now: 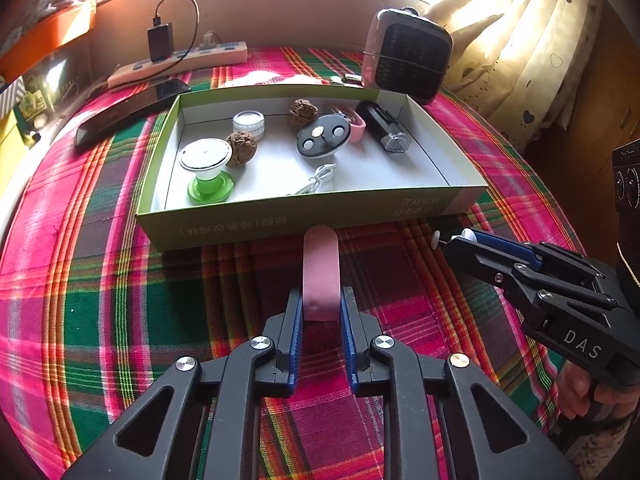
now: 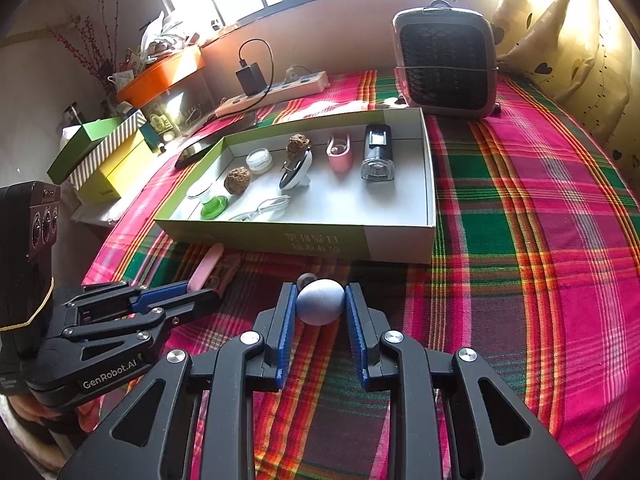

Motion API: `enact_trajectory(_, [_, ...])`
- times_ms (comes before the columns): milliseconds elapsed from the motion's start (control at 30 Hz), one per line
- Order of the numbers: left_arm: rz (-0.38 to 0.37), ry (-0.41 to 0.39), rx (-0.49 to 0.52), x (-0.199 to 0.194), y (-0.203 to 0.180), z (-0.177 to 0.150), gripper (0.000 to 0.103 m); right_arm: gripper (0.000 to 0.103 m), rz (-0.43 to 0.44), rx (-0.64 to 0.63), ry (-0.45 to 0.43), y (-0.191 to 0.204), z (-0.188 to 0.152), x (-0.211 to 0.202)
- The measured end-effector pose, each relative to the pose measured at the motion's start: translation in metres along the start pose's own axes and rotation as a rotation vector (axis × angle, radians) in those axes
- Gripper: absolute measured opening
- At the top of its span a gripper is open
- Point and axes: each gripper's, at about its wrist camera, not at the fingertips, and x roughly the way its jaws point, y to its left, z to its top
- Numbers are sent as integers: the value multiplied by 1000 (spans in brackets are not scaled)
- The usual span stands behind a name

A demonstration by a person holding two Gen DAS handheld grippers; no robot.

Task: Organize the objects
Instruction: 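Carry the pink clip and white egg over the tray with both grippers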

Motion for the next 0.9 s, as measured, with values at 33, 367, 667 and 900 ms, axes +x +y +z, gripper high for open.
enact_trajectory(33, [-7,0,-8,0,2,0,16,26,0,0,0,0,0,0])
enact_trajectory(367, [8,-16,-25,7,2,9,18,26,-2,1,5,2,-1,1])
enact_trajectory(667, [29,-18,0,5,-1,8,16,26,-1,1,-3,1,0,0])
enact_trajectory(900, [20,-41,15,-4,-5,9,16,26,0,-6,-18,4,3,-5])
